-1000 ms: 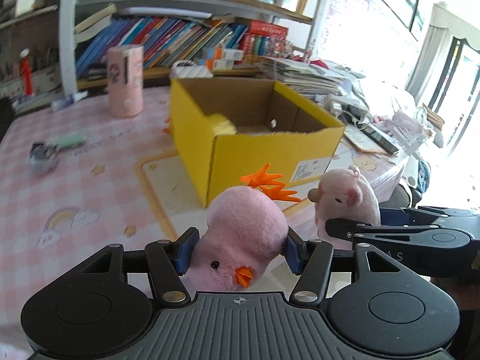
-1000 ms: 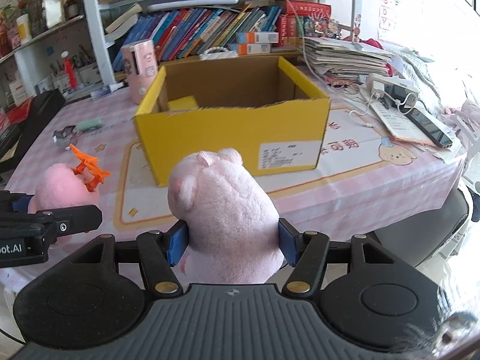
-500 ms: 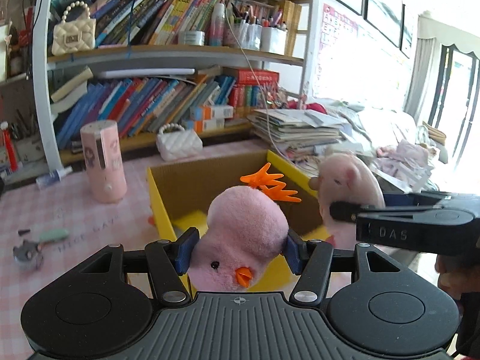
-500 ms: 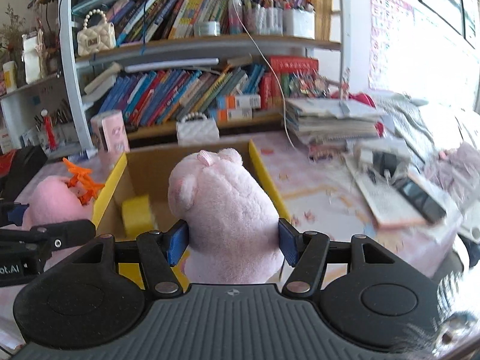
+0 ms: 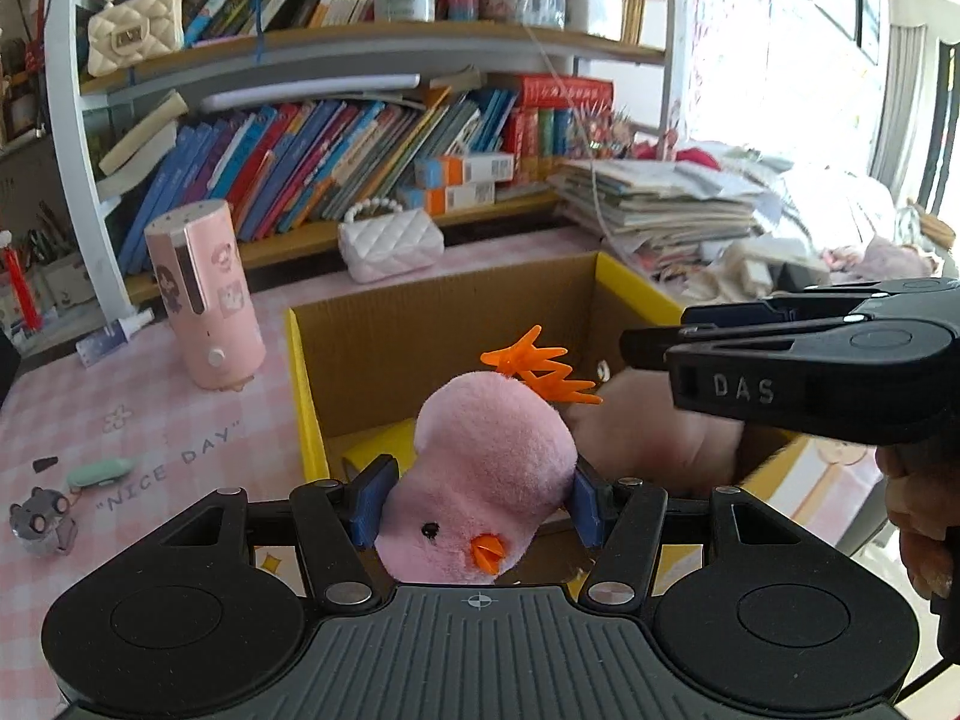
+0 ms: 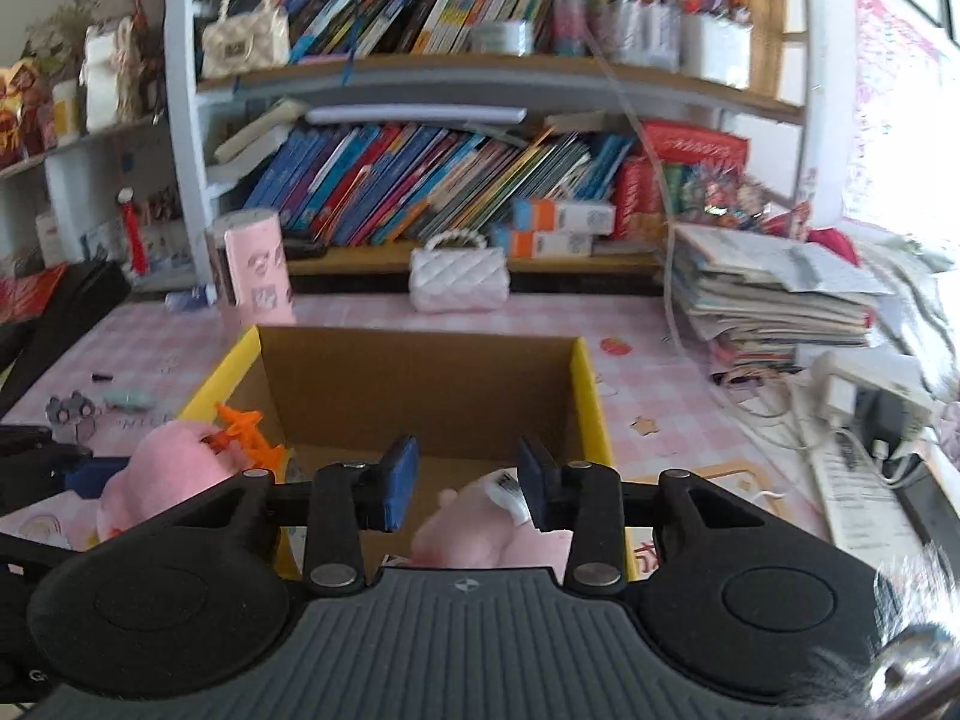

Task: Organize objects
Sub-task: 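Lower the pig with the right tool while the left tool lowers the chick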

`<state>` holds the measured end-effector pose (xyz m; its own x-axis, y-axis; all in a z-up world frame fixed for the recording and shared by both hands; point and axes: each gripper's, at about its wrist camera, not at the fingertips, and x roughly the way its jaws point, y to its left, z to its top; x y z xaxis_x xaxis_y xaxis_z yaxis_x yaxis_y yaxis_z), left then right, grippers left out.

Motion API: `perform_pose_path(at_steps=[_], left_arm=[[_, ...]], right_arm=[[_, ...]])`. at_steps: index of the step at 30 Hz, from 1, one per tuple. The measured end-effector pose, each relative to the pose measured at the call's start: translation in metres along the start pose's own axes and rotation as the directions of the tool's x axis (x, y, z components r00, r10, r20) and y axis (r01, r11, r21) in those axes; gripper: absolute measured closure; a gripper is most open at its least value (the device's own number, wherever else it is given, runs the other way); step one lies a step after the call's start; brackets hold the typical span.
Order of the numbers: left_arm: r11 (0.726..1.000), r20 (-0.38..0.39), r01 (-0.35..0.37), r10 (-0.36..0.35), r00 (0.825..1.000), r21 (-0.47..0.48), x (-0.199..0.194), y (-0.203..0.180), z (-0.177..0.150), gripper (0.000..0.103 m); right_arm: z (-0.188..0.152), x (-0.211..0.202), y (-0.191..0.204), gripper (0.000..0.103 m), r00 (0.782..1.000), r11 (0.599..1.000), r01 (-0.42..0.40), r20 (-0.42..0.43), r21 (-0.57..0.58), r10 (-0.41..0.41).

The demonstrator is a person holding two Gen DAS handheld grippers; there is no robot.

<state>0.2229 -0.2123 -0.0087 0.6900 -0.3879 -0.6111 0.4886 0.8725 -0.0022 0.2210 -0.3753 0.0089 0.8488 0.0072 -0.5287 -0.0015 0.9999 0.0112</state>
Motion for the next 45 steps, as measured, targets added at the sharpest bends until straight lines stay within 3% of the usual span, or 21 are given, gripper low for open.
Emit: perform_pose_path(at_steps=[10, 24, 35, 43, 45], left_arm=[[0.999, -0.071, -0.045, 0.045, 0.996, 0.002, 0.030, -0.005, -0.001, 0.045], [0.998, -0.066, -0.057, 0.058, 0.996, 0.019, 0.040, -0.012, 0.000, 0.040], [0.996, 0.043, -0.080, 0.082, 0.996, -0.033, 0.002, -0.011, -0.001, 0.021], [0.993, 0.136, -0.102, 0.109, 0.985, -0.062, -0.039, -0.011, -0.008, 0.016], [0.993, 0.144, -0.104, 0.112, 0.983, -0.065, -0.047, -0.011, -0.012, 0.014]], right_arm=[[-0.015, 0.040, -0.017, 0.068, 0.991, 0.998, -0.051, -0.121, 0.031, 0.055], [-0.017, 0.049, -0.019, 0.068, 0.993, 0.997, -0.061, -0.107, -0.045, 0.056], [-0.016, 0.032, -0.020, 0.067, 0.997, 1.000, -0.026, -0.066, 0.001, 0.026], [-0.020, -0.010, -0.020, 0.067, 1.000, 0.999, 0.024, 0.001, 0.044, -0.024], [-0.023, -0.020, -0.018, 0.062, 0.999, 0.998, 0.043, 0.012, 0.050, -0.044]])
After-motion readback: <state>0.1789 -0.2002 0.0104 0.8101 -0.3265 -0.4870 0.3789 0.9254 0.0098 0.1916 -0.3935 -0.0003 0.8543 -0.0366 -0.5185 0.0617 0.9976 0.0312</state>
